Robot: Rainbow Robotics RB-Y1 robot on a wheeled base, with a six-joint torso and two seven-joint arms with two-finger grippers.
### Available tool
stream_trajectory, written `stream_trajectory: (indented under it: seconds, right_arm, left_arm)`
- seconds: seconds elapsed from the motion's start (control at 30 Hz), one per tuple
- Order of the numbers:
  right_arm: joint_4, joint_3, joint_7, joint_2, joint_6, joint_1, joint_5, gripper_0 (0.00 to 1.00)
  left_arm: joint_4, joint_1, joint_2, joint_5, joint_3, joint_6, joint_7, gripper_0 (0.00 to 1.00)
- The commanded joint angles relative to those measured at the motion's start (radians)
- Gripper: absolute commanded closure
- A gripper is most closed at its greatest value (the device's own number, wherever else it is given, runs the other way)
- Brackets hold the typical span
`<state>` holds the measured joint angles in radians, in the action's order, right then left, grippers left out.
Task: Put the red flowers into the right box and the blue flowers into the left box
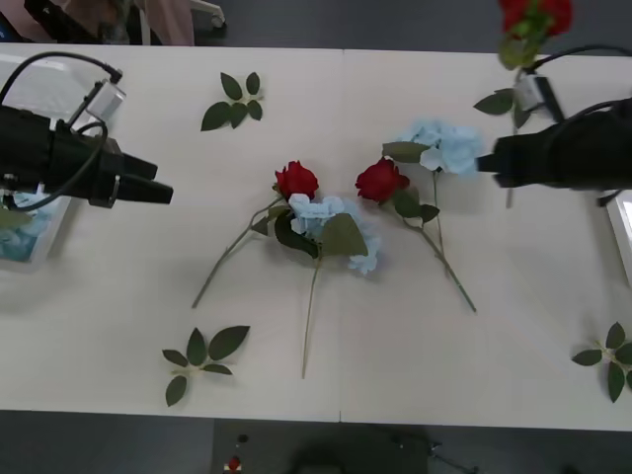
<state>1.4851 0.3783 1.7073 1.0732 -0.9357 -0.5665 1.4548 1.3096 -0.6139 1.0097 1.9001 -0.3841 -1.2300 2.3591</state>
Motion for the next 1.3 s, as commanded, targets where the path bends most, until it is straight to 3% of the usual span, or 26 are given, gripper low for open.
stream_trajectory:
  seconds: [0.03,0.13,0.37,0.6,0.7,0.87,0.9,0.93,0.97,1.0,1.03,1.07,1.2,1.3]
  right_arm:
    - [-0.238,-0.022,0.043,0.159,-0.198,-0.128,0.006,1.00]
    - [-0.424,-0.019,0.075,0.218,-0.288,-0.165,-0.073,1.00]
    - [-0.548,0.090,0.124,0.257,-0.210,-0.167,-0.310,1.00]
    - [-0.668,0.241,-0.034,0.137,-0.006,-0.167,-0.539,1.00]
    - [-0.730,0.304,-0.140,0.071,0.074,-0.167,-0.594,1.00]
    - [-0.769,0.312,-0.193,0.034,0.104,-0.173,-0.637,1.00]
    - [-0.769,0.312,-0.190,0.034,0.104,-0.176,-0.637,0.87]
    - [-0.767,0.310,-0.186,0.034,0.107,-0.181,-0.636,0.65]
    - [-0.767,0.310,-0.186,0.034,0.110,-0.181,-0.637,0.56]
    - [-0.769,0.306,-0.183,0.034,0.113,-0.181,-0.634,0.46]
    - [-0.767,0.300,-0.179,0.036,0.113,-0.181,-0.633,0.42]
    - [-0.769,0.294,-0.178,0.036,0.115,-0.181,-0.628,0.39]
    - [-0.726,0.290,-0.155,0.059,0.104,-0.181,-0.573,0.32]
    - [-0.617,0.274,-0.141,0.096,0.012,-0.176,-0.448,0.30]
  left_arm:
    - [0.010,-0.067,-0.052,-0.133,-0.111,0.064,0.025,0.00]
    - [0.000,-0.096,-0.111,-0.231,-0.145,0.136,0.014,0.00]
    - [-0.159,-0.191,-0.295,-0.443,-0.148,0.152,0.006,0.00]
    - [-0.329,-0.296,-0.453,-0.639,-0.150,0.153,0.008,0.00]
    - [-0.423,-0.357,-0.511,-0.682,-0.211,0.175,0.008,0.00]
    - [-0.543,-0.426,-0.562,-0.641,-0.397,0.299,-0.003,0.00]
    - [-0.555,-0.429,-0.566,-0.628,-0.418,0.316,-0.004,0.00]
    - [-0.572,-0.431,-0.571,-0.610,-0.441,0.334,-0.004,0.06]
    - [-0.578,-0.431,-0.572,-0.602,-0.449,0.342,-0.004,0.23]
    - [-0.584,-0.431,-0.576,-0.598,-0.453,0.350,-0.004,0.71]
    - [-0.584,-0.431,-0.577,-0.599,-0.453,0.350,-0.006,0.94]
    - [-0.586,-0.432,-0.577,-0.601,-0.453,0.350,-0.006,1.00]
    - [-0.584,-0.448,-0.576,-0.598,-0.452,0.350,-0.007,1.00]
    - [-0.581,-0.455,-0.566,-0.595,-0.450,0.360,-0.012,1.00]
